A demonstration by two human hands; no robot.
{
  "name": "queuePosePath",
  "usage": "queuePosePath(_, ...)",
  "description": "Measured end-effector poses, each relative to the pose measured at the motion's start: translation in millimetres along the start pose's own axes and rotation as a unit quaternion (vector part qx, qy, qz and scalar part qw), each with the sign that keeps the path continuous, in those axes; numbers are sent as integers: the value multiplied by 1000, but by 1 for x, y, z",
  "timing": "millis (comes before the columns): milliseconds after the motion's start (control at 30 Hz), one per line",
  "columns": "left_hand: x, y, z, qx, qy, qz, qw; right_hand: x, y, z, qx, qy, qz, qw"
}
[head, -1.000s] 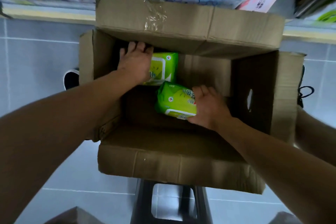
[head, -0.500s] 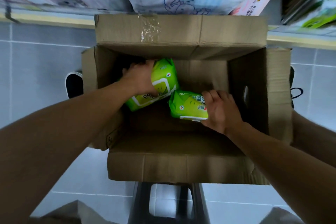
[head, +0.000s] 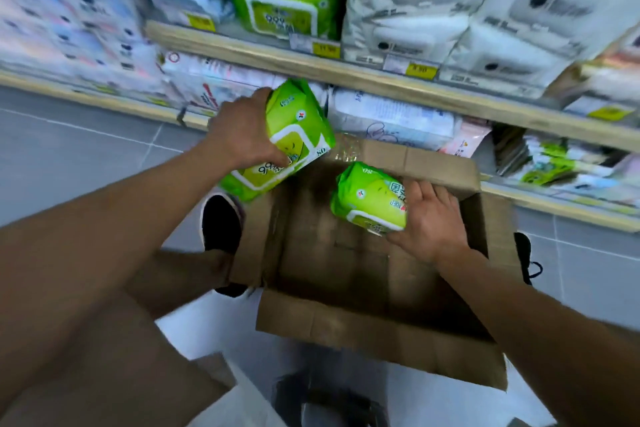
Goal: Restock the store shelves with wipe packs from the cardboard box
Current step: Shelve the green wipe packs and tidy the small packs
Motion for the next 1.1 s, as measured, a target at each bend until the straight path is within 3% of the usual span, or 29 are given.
queuePosePath(267,-21,-73,-78,-12,96,-112,989,82,-72,-114,-6,121,-41,992)
queuePosePath(533,0,-100,-101,-42,124,-109,985,168,-132,-187,-54,192,-90,976)
queuePosePath(1100,54,-89,-104,-87,155,-70,982,254,-154,-197,-121,245,-85,958)
Point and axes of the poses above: each hand's wrist, its own x-axis towards the middle knuckle, its own z-axis out of the palm, y = z × x, the point moved 2 cm from there along x, towards the middle knuckle, and after that the axes turned 8 degrees about -x, right-handed, at the moved point
